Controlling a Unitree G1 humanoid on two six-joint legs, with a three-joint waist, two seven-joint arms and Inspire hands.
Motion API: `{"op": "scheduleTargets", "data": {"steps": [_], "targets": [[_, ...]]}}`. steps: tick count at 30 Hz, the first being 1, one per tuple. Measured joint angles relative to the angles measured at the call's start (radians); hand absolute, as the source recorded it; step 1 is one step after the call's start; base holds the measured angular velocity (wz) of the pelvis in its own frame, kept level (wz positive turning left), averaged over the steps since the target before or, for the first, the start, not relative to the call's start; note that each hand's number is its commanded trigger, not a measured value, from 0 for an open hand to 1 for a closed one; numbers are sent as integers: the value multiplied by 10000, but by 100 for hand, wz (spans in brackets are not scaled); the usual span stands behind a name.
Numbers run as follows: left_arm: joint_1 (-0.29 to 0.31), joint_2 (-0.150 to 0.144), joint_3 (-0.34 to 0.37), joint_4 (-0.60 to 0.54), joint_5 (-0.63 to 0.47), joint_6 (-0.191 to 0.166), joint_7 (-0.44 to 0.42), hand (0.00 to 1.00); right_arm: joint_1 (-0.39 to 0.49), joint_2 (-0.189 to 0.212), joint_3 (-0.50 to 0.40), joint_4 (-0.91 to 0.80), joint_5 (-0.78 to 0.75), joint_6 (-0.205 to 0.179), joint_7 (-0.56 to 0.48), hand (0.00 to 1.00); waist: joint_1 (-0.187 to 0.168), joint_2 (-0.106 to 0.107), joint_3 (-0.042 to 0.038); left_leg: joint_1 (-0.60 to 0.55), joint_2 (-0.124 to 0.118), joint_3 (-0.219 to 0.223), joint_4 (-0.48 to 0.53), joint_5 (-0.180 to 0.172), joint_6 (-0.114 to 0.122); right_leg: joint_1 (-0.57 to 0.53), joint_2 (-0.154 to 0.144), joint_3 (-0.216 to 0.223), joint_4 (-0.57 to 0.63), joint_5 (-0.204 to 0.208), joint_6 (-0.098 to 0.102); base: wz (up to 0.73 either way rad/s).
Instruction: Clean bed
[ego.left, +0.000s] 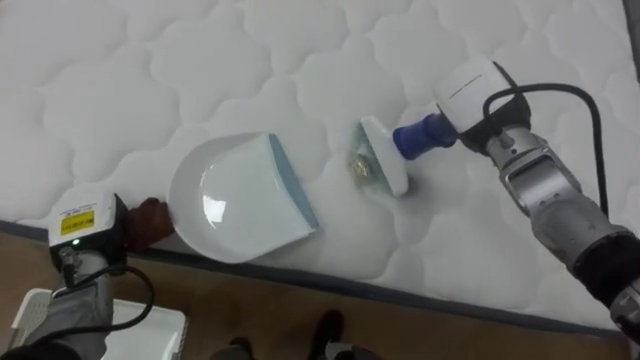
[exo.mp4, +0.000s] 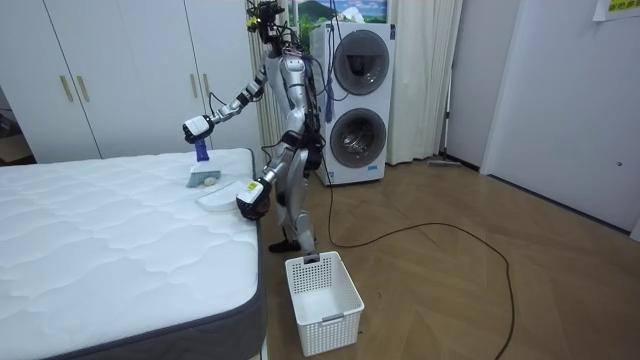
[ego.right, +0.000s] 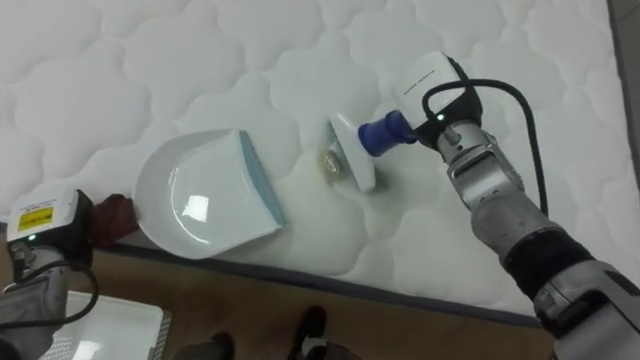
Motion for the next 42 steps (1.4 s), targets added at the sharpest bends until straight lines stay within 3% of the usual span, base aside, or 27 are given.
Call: {"op": "scheduleTargets", "data": {"steps": [3,11,23,35,42], "targets": [[-5,-5,1,11,105,-4,-2,100,-1,180,0,-165,-45,-101,0,100,-3,32,19,21,-5,4,-76,4,-11,-8,-7,-25,-5,8,-14,0],[-7,-5,-16,49,568,48,6,100,-2,203,251,-846,-29,-267,0,100,50,88,37,-1,-24,17,-297,48,-60,-32,9,-22,-100,14,-41,0],[-245,110,92,1,2483,149,-29,100,-29,386,262,-1140,-12,-295,464,100,11,145,16,-276,-34,-46,-228,74,-32,-231,-26,-130,-163,-24,-6,2],[-815,158,-184,9,2861,324,-644,100,-28,591,269,-1130,5,-271,572,100,-30,243,46,-352,-65,-47,-212,79,-24,-275,-143,-295,-95,-57,-26,3],[-912,154,-312,46,2852,321,-906,100,-20,599,270,-1083,274,-388,570,100,-85,423,50,-305,-89,-26,-211,94,0,-281,-174,-209,-3,-113,4,-1]]}}
